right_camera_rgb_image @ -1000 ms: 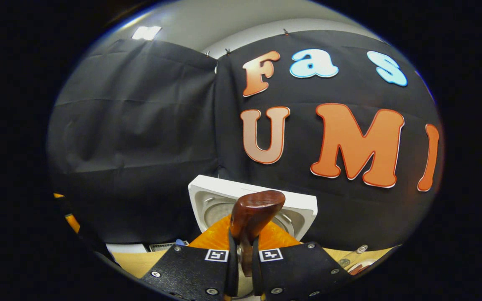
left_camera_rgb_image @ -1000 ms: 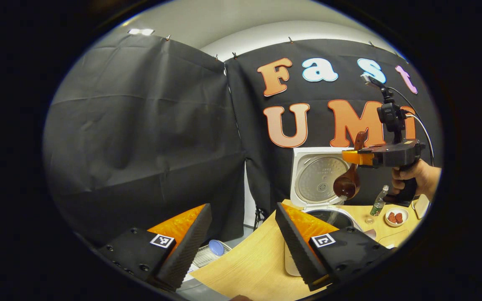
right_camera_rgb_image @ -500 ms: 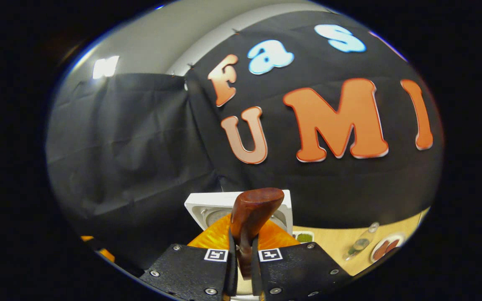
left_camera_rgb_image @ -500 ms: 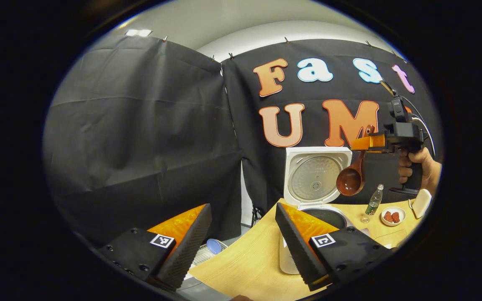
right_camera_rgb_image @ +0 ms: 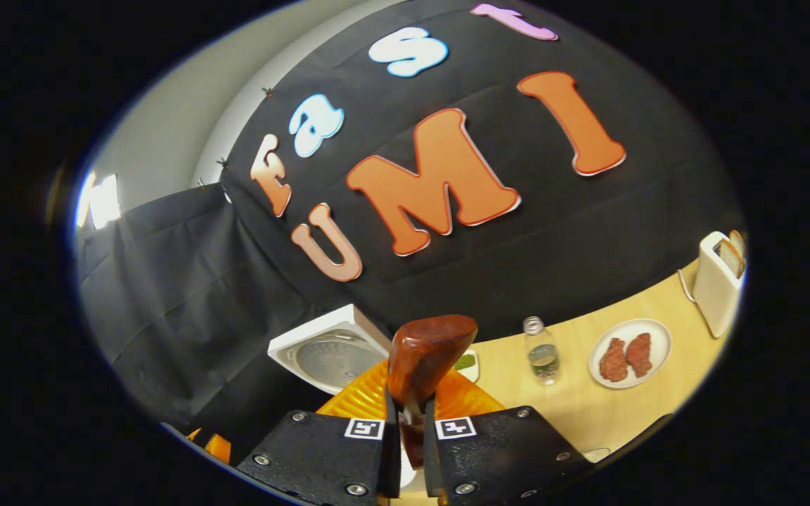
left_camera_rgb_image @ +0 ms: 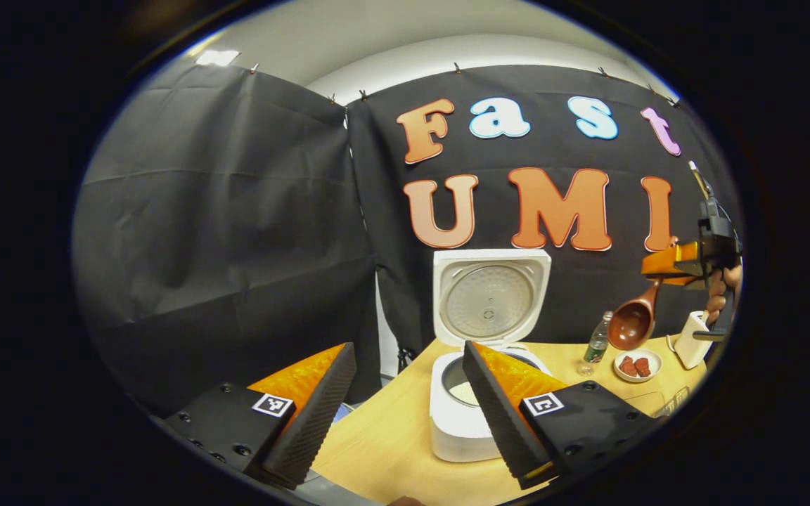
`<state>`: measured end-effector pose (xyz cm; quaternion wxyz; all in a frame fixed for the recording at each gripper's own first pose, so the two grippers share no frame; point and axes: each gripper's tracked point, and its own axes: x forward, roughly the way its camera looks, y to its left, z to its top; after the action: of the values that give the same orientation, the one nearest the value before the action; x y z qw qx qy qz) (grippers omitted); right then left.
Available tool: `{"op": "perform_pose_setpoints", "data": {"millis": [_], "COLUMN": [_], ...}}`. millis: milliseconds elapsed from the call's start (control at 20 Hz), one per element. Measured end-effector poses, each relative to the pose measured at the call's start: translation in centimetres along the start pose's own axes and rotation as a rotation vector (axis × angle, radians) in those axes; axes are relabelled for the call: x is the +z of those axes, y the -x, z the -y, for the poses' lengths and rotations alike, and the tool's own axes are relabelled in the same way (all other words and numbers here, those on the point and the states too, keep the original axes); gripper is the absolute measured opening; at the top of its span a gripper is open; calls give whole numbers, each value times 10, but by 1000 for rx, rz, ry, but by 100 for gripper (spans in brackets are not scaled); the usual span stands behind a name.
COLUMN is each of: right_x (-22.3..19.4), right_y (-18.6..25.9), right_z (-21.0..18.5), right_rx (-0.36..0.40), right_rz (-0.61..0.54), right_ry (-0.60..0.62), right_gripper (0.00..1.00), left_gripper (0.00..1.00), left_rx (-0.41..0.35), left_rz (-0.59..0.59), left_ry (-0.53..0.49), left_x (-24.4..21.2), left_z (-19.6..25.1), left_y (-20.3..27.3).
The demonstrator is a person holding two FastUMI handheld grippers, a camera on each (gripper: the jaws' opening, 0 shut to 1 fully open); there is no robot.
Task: Close the left gripper, press the button to open the rice cooker; take a wooden spoon from the chopstick holder with the right hand, scoop a spoonful of rice and pour it into the rice cooker, then put the wooden spoon back into the chopstick holder.
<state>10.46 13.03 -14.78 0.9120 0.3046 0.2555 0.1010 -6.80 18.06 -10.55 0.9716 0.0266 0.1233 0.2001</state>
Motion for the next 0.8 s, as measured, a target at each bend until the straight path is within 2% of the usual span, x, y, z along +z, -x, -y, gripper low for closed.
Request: {"op": "perform_pose_setpoints", "data": {"millis": [550, 800], "right_x": [-4, -24], "right_y": [129, 167], "right_z": [179, 241], "right_rx": [-284, -398], "right_rz": [55, 64], "right_ry": [-148, -100], "right_gripper": [12, 13], "left_gripper": [100, 100], "left_rx": [-156, -203], "left_rz": [-66, -89], "left_ry": [53, 63], "left_x": [-8, -8], "left_z": [109, 152], "left_y": [6, 4]}}
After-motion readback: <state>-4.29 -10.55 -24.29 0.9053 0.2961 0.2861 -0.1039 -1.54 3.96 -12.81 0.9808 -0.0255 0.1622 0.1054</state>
